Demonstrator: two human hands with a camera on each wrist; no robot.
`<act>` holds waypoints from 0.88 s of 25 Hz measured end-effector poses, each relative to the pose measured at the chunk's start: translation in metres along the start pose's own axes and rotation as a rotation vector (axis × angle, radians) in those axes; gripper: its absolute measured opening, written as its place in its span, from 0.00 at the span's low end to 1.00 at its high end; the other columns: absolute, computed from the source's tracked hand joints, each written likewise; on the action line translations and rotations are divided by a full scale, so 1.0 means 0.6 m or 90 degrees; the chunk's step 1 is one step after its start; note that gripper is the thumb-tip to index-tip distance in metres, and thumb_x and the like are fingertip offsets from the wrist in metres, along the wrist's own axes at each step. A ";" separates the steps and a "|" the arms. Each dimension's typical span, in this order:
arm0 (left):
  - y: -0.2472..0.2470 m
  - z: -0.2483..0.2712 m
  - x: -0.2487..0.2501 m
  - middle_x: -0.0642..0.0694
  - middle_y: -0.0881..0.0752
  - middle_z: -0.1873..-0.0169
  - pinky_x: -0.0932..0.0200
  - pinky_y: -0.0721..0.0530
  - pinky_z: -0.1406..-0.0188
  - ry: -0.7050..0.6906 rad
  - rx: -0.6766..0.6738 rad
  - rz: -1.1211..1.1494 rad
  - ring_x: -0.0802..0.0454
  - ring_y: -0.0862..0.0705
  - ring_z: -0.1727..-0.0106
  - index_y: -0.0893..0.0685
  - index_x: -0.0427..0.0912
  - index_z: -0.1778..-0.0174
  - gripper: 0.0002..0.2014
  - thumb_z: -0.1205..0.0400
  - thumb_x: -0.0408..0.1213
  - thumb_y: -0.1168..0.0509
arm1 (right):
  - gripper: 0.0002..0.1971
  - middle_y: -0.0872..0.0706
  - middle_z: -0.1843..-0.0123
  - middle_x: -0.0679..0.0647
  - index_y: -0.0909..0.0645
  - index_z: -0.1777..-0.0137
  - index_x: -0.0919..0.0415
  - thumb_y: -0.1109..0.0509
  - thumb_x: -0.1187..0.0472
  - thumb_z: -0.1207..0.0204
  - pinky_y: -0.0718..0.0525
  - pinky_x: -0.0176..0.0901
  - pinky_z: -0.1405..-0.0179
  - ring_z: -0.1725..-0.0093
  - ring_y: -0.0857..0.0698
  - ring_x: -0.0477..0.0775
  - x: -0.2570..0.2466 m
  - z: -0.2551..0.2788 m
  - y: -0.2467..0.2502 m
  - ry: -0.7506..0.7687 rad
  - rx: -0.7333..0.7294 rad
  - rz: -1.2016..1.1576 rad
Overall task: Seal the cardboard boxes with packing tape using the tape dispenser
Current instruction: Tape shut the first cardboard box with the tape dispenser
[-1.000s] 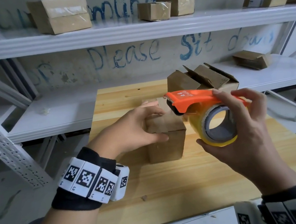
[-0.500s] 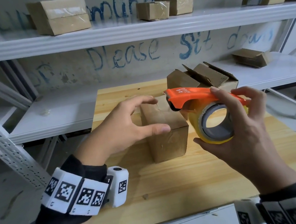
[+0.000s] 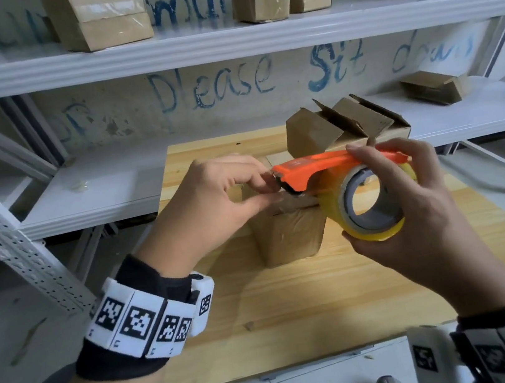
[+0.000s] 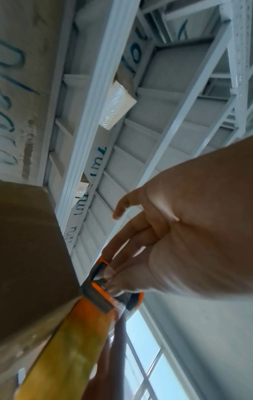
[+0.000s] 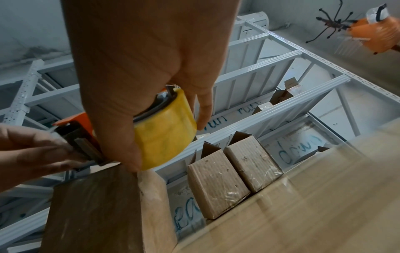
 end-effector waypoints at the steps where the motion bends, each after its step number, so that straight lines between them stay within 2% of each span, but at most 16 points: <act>1: 0.000 0.001 0.006 0.54 0.08 0.56 0.49 0.19 0.30 -0.042 0.005 -0.046 0.63 0.12 0.53 0.12 0.39 0.68 0.09 0.25 0.36 0.20 | 0.58 0.37 0.27 0.51 0.34 0.19 0.44 0.12 0.69 0.50 0.31 0.15 0.40 0.47 0.34 0.33 0.001 0.000 0.001 0.006 -0.006 0.017; 3: 0.001 -0.001 0.014 0.53 0.08 0.56 0.43 0.27 0.21 -0.092 0.015 -0.112 0.59 0.11 0.54 0.13 0.41 0.69 0.10 0.25 0.38 0.22 | 0.59 0.37 0.26 0.54 0.33 0.18 0.46 0.13 0.72 0.51 0.31 0.15 0.41 0.44 0.32 0.29 0.005 0.000 0.009 0.009 0.002 0.024; 5: 0.006 -0.005 0.015 0.51 0.08 0.57 0.40 0.30 0.19 -0.105 0.021 -0.126 0.54 0.10 0.56 0.14 0.41 0.69 0.10 0.25 0.36 0.21 | 0.58 0.36 0.25 0.56 0.33 0.19 0.46 0.14 0.73 0.52 0.29 0.18 0.40 0.36 0.34 0.24 0.010 0.000 0.019 0.010 0.021 0.012; 7: 0.005 -0.006 0.013 0.48 0.09 0.57 0.41 0.29 0.19 -0.101 0.018 -0.115 0.52 0.11 0.57 0.16 0.40 0.68 0.11 0.25 0.32 0.21 | 0.58 0.37 0.25 0.58 0.33 0.19 0.47 0.14 0.74 0.51 0.31 0.16 0.41 0.33 0.39 0.21 0.009 -0.002 0.020 0.017 0.030 0.024; 9: -0.002 -0.003 0.009 0.48 0.11 0.53 0.45 0.22 0.27 -0.075 0.005 -0.082 0.50 0.13 0.54 0.19 0.40 0.67 0.12 0.24 0.29 0.22 | 0.58 0.38 0.24 0.60 0.34 0.19 0.46 0.14 0.75 0.50 0.33 0.14 0.40 0.32 0.41 0.19 0.007 -0.004 0.012 0.022 0.030 0.016; 11: -0.011 -0.003 0.006 0.48 0.15 0.52 0.46 0.18 0.37 -0.048 -0.019 -0.065 0.48 0.15 0.50 0.21 0.39 0.65 0.11 0.22 0.30 0.25 | 0.58 0.40 0.23 0.59 0.37 0.20 0.40 0.12 0.70 0.48 0.31 0.18 0.36 0.29 0.38 0.25 0.011 -0.006 0.005 0.005 0.017 -0.034; 12: -0.014 -0.004 0.006 0.47 0.16 0.53 0.44 0.19 0.35 -0.046 -0.023 -0.082 0.47 0.17 0.51 0.21 0.39 0.64 0.11 0.21 0.31 0.26 | 0.57 0.40 0.23 0.57 0.38 0.20 0.36 0.11 0.64 0.47 0.30 0.24 0.31 0.27 0.35 0.33 0.011 -0.007 0.003 -0.008 -0.002 -0.075; 13: -0.015 -0.006 0.005 0.47 0.17 0.56 0.40 0.23 0.28 -0.047 -0.021 -0.107 0.47 0.18 0.53 0.21 0.39 0.64 0.10 0.21 0.31 0.26 | 0.55 0.39 0.24 0.54 0.39 0.20 0.34 0.10 0.56 0.45 0.27 0.32 0.29 0.26 0.32 0.41 0.008 -0.009 0.002 -0.020 -0.022 -0.126; 14: -0.013 -0.007 0.003 0.47 0.18 0.58 0.38 0.29 0.21 -0.041 -0.013 -0.122 0.48 0.18 0.56 0.20 0.40 0.64 0.09 0.21 0.31 0.26 | 0.52 0.37 0.26 0.52 0.39 0.20 0.33 0.13 0.48 0.41 0.26 0.38 0.28 0.26 0.30 0.45 0.004 -0.012 0.000 -0.036 -0.036 -0.180; 15: -0.009 -0.009 0.001 0.46 0.18 0.59 0.37 0.35 0.17 -0.030 0.000 -0.124 0.49 0.18 0.57 0.20 0.40 0.64 0.10 0.21 0.31 0.26 | 0.47 0.34 0.28 0.51 0.40 0.19 0.34 0.17 0.44 0.35 0.26 0.42 0.28 0.28 0.28 0.45 0.000 -0.013 -0.002 -0.054 -0.035 -0.230; 16: -0.005 -0.009 0.000 0.47 0.18 0.59 0.36 0.38 0.16 -0.019 0.017 -0.120 0.50 0.17 0.57 0.20 0.40 0.65 0.10 0.21 0.31 0.26 | 0.42 0.32 0.28 0.48 0.40 0.19 0.35 0.22 0.47 0.29 0.26 0.45 0.28 0.28 0.27 0.44 0.000 -0.015 -0.004 -0.074 -0.024 -0.268; 18: -0.001 -0.006 0.003 0.48 0.17 0.59 0.33 0.40 0.15 -0.010 0.044 -0.119 0.53 0.16 0.55 0.20 0.39 0.66 0.11 0.21 0.33 0.25 | 0.35 0.28 0.27 0.44 0.36 0.20 0.39 0.27 0.61 0.22 0.26 0.49 0.27 0.27 0.27 0.42 0.010 -0.019 -0.006 -0.111 0.028 -0.271; 19: 0.000 -0.004 0.006 0.48 0.16 0.59 0.32 0.42 0.15 -0.011 0.053 -0.126 0.54 0.16 0.54 0.19 0.39 0.66 0.11 0.21 0.35 0.25 | 0.32 0.26 0.29 0.45 0.31 0.23 0.42 0.28 0.67 0.22 0.26 0.43 0.28 0.30 0.26 0.39 0.017 -0.021 -0.003 -0.124 0.063 -0.233; 20: 0.001 -0.003 0.009 0.50 0.15 0.58 0.31 0.43 0.15 -0.010 0.061 -0.134 0.55 0.15 0.54 0.18 0.39 0.66 0.11 0.22 0.37 0.25 | 0.28 0.23 0.33 0.47 0.26 0.27 0.45 0.28 0.68 0.23 0.27 0.32 0.33 0.36 0.24 0.39 0.024 -0.023 0.001 -0.139 0.099 -0.185; 21: 0.003 -0.003 0.011 0.51 0.14 0.58 0.31 0.44 0.15 -0.007 0.070 -0.144 0.56 0.15 0.55 0.16 0.40 0.66 0.11 0.22 0.40 0.26 | 0.23 0.21 0.38 0.50 0.21 0.32 0.47 0.27 0.68 0.24 0.30 0.21 0.40 0.42 0.24 0.40 0.032 -0.026 0.006 -0.159 0.128 -0.141; 22: 0.005 -0.004 0.011 0.53 0.14 0.58 0.30 0.44 0.15 -0.006 0.077 -0.157 0.56 0.14 0.55 0.15 0.41 0.66 0.10 0.22 0.42 0.26 | 0.20 0.21 0.41 0.52 0.18 0.36 0.49 0.27 0.67 0.25 0.32 0.16 0.46 0.45 0.24 0.42 0.038 -0.028 0.010 -0.183 0.150 -0.107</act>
Point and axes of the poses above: each hand's wrist, its own z-axis away from the middle knuckle, its own y-axis out of the back of the hand, x = y × z, the point moved 6 cm from there along -z, towards the middle knuckle
